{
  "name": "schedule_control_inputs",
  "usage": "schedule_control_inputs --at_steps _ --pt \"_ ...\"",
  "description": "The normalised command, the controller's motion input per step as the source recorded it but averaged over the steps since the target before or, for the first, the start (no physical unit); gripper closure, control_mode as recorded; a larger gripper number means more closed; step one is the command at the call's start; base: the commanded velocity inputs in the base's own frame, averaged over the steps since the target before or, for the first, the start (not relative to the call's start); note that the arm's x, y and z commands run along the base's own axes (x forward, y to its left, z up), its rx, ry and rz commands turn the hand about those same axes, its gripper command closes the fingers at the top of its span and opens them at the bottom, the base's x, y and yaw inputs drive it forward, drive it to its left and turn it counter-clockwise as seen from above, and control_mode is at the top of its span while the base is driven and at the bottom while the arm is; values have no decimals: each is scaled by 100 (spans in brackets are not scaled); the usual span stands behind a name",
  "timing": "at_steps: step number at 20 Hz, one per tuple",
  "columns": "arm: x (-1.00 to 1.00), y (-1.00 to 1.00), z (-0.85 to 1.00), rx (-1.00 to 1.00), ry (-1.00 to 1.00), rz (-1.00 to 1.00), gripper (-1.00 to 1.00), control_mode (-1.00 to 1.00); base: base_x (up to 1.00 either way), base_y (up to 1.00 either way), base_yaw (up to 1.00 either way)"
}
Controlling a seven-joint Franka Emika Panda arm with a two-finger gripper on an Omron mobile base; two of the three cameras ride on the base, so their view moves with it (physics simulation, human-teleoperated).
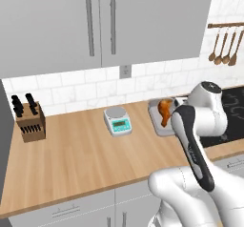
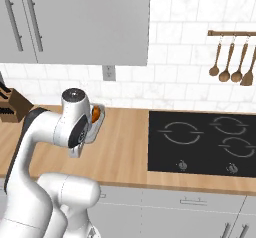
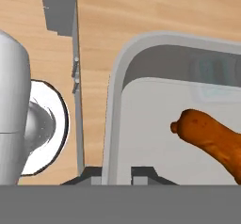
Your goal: Take the meat container that has the chicken drumstick and place it on the second highest rack of the freezer. Then take the vegetable container that has the garlic and eggplant and place it on the highest rack of the freezer.
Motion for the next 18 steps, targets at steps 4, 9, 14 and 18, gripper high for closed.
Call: schedule_control_inputs --at_steps 4,9,14,18 --pt "-56 3 9 0 -1 -1 100 -100 0 0 0" --pt "0 0 0 0 0 0 100 -100 0 0 0" --pt "0 0 0 0 0 0 100 -100 0 0 0" --pt "-5 1 0 0 0 0 100 100 -56 19 0"
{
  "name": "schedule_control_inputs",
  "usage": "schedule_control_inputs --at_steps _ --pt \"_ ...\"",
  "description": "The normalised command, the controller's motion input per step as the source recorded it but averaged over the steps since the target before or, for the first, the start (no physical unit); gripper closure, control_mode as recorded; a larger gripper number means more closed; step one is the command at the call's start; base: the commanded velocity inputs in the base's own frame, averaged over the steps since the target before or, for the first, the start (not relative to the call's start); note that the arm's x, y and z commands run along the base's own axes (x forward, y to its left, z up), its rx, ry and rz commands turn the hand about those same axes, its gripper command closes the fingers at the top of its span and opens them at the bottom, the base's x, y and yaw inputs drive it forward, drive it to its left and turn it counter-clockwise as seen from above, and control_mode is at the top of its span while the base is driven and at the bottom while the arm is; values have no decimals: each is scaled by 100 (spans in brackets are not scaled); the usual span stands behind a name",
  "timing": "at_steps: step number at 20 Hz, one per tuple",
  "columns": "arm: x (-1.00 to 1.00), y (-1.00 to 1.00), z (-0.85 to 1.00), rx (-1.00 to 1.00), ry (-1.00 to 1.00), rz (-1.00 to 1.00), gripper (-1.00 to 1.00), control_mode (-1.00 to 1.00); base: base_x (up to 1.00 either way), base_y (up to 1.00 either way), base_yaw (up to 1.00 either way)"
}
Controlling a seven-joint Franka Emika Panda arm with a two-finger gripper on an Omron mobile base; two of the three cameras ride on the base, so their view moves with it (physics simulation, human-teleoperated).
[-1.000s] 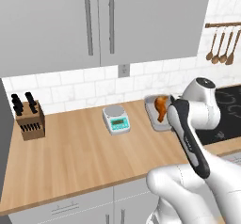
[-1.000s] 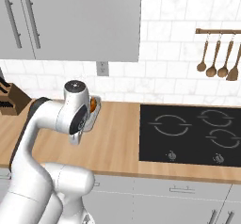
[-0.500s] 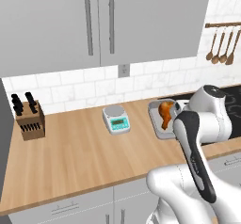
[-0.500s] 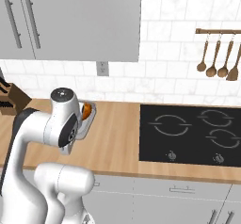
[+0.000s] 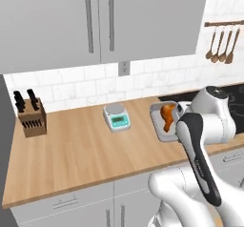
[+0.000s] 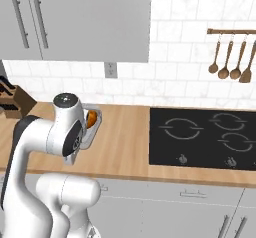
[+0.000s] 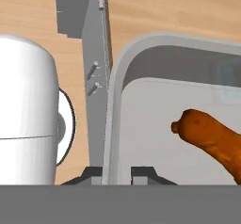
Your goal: Take the meat container that has the chicken drumstick and place it on the second highest rack of the freezer. Then take the vegetable container that has the garlic and eggplant and place it on the highest rack of the freezer.
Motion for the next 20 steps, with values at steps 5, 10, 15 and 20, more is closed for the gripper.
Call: schedule_control_inputs --at_steps 5,10,15,20 --pt "0 0 0 0 0 0 100 100 -100 32 0" --pt "0 0 0 0 0 0 100 100 -97 76 26" --pt "0 0 0 0 0 0 100 100 -97 63 37" --pt "0 0 0 0 0 0 100 100 -57 98 33"
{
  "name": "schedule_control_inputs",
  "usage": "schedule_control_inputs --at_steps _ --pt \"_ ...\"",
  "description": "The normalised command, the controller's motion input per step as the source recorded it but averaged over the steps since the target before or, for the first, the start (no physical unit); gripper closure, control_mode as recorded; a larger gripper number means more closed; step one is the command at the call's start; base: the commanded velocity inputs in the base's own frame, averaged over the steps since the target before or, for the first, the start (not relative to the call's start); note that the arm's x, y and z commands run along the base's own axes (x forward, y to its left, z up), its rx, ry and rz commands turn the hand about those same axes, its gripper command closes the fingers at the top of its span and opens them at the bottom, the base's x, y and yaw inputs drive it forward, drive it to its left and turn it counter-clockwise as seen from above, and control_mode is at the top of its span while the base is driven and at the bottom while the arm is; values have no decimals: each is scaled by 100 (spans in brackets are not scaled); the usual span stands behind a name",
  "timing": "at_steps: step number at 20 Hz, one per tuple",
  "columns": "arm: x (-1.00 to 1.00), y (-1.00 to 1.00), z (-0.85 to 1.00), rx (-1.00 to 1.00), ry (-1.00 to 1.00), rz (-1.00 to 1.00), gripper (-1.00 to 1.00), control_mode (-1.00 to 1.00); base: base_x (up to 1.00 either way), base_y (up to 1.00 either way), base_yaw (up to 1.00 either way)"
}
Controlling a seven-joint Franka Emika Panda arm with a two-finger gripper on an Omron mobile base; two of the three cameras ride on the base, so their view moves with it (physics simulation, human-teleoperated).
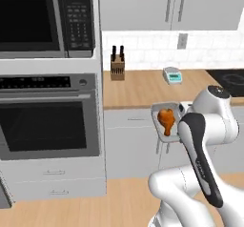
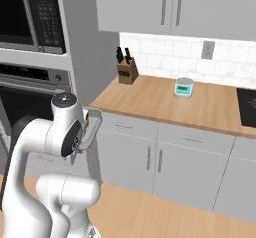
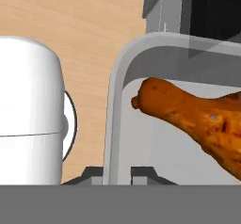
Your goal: Take the meat container that has the chicken drumstick and place it on the second highest rack of the freezer. Then take the vegetable container that has the garlic and eggplant and place it on the highest rack of the freezer.
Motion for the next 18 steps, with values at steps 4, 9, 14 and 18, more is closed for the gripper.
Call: schedule_control_inputs --at_steps 4,9,14,18 --pt "0 0 0 0 0 0 100 100 -22 100 30" --pt "0 0 0 0 0 0 100 100 6 99 29" --pt "0 0 0 0 0 0 100 100 62 61 50" --pt "0 0 0 0 0 0 100 100 76 60 57"
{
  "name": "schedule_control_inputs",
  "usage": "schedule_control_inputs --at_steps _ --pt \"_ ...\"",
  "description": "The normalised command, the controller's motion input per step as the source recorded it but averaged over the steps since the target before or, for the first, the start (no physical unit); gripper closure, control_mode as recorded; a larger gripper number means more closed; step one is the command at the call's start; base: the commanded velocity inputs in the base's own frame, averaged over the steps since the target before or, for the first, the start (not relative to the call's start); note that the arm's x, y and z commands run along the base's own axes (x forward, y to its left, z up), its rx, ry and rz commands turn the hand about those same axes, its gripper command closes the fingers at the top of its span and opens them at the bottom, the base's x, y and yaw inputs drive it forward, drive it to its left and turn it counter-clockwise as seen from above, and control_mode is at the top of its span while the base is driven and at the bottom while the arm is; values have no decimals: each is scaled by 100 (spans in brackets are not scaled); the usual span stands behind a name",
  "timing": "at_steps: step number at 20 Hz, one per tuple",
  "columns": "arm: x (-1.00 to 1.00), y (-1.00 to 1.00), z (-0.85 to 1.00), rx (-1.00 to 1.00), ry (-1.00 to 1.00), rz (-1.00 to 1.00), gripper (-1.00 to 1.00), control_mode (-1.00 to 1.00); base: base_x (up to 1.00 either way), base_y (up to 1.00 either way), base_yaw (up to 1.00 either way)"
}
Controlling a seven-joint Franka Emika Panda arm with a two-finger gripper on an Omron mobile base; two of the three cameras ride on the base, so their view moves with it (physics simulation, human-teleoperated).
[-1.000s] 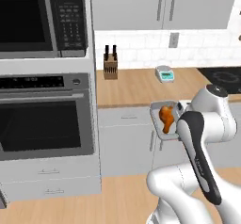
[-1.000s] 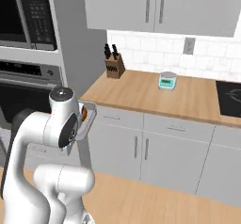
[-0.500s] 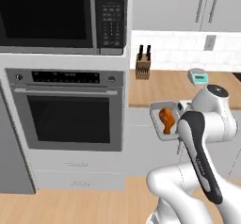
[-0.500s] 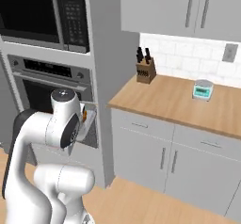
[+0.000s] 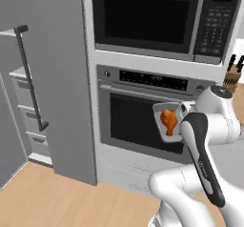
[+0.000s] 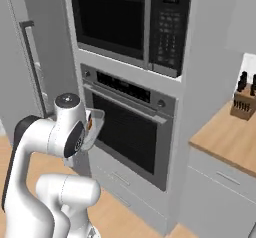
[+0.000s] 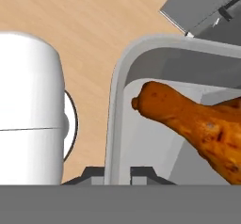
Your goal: Take the meat container that has the chicken drumstick and place it on the second highest rack of the freezer. Then take the vegetable container that has the garlic and eggplant and place it on the highest rack of the freezer.
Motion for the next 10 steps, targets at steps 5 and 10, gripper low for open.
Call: schedule_control_inputs --at_steps 5,10 --pt "0 0 0 0 0 0 100 100 82 72 60" --pt "0 0 0 0 0 0 100 100 86 76 58"
